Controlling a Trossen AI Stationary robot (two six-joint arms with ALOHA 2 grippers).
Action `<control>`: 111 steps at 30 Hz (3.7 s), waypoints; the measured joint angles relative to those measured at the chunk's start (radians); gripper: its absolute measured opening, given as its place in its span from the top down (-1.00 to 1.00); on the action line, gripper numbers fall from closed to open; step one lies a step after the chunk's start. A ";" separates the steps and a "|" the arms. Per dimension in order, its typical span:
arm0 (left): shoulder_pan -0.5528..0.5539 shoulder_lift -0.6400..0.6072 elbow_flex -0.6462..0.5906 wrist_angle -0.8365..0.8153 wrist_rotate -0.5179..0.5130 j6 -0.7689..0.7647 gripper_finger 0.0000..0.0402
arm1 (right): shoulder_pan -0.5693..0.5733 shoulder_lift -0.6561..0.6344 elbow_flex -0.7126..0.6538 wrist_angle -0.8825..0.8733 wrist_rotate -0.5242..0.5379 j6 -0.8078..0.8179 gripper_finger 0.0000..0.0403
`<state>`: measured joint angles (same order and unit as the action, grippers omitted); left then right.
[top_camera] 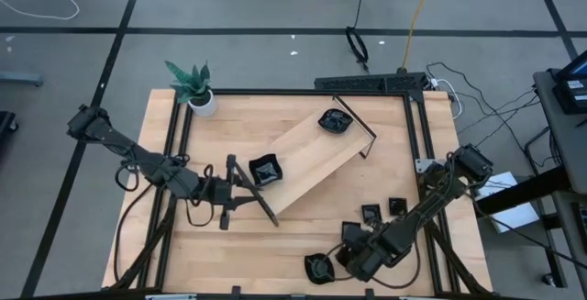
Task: Pick & Place Mini shaped plates
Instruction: Stack the distorted square plate on top of the other distorted square plates on the shelf
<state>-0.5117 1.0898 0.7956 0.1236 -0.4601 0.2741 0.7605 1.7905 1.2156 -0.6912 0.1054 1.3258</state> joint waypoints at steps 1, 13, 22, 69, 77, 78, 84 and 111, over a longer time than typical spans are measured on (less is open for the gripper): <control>0.000 0.000 0.000 -0.001 0.009 -0.007 0.54 | -0.001 0.000 0.000 -0.006 -0.002 -0.003 0.46; 0.000 0.000 0.000 -0.003 0.017 -0.049 0.54 | 0.009 -0.118 0.000 -0.046 0.037 -0.038 0.46; 0.000 0.001 0.000 -0.059 0.018 -0.094 0.54 | 0.014 -0.102 -0.025 -0.038 0.050 -0.118 0.46; 0.000 0.001 0.000 -0.079 0.017 -0.097 0.54 | 0.025 -0.097 -0.122 0.089 0.025 -0.156 1.00; 0.001 0.001 0.001 -0.077 0.016 -0.096 0.54 | 0.052 -0.220 -0.112 0.095 0.141 -0.196 1.00; 0.001 0.001 0.001 -0.078 0.017 -0.096 0.54 | 0.057 -0.236 -0.112 0.096 0.173 -0.201 1.00; 0.001 0.001 0.001 -0.084 0.017 -0.100 0.54 | 0.095 -0.300 -0.112 0.098 0.359 -0.246 1.00; 0.093 0.227 0.001 0.444 -0.102 0.032 -0.18 | -0.013 -0.414 -0.112 0.667 1.378 -1.459 1.00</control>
<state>-0.4185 1.3168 0.7967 0.5677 -0.5617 0.3057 0.7479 1.3769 1.1034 -0.0243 1.4831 -0.1330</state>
